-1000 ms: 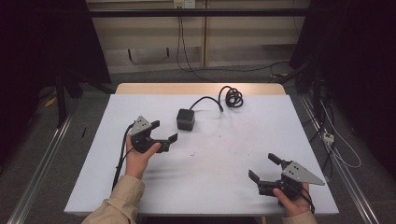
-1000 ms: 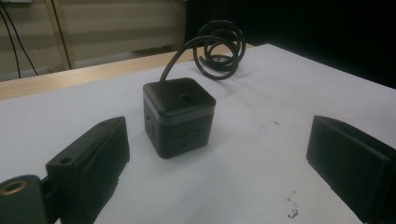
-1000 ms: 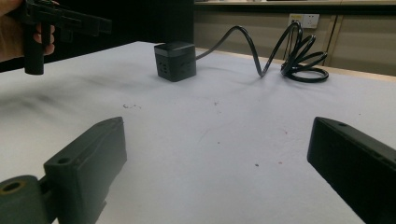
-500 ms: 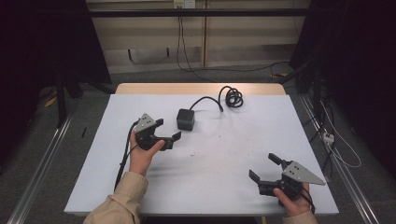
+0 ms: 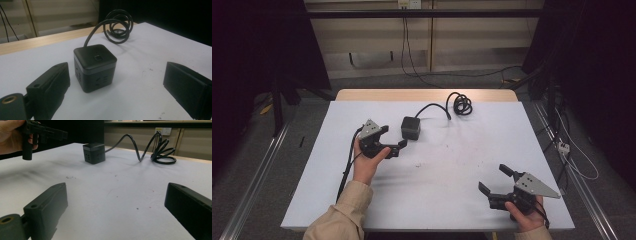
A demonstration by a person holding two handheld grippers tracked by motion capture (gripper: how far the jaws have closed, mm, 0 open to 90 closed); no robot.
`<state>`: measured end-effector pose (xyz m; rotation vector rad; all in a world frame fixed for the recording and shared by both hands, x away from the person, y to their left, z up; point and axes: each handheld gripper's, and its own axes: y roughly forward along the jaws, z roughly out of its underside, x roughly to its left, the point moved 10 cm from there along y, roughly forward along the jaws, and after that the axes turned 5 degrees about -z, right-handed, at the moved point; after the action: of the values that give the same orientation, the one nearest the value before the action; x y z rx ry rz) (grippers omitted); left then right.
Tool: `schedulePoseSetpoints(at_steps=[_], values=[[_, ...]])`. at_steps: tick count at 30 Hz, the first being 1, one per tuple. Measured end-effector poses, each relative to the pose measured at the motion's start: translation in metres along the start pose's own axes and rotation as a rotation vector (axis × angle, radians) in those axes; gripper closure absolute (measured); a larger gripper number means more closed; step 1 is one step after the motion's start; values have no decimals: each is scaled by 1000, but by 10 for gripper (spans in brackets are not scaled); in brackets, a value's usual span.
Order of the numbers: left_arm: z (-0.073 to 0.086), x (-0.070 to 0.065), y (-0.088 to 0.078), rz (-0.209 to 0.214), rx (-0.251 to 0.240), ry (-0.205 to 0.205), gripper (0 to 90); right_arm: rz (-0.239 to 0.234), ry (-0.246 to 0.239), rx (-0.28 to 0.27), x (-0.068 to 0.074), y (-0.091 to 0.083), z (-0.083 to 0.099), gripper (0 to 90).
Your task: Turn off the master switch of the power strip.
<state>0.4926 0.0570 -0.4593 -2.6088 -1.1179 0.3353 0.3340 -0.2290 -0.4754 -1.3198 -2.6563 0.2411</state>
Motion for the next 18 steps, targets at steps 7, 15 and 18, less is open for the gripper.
schedulePoseSetpoints(at_steps=[7,15,18], values=[[1,1,4,-3,13,6,64,-2,0,1,0,0,0,42],[-7,-2,12,2,6,10,65,-2,0,-2,0,0,0,42],[-7,-1,15,0,11,11,65,-1,-2,-4,-1,0,-1,42]])
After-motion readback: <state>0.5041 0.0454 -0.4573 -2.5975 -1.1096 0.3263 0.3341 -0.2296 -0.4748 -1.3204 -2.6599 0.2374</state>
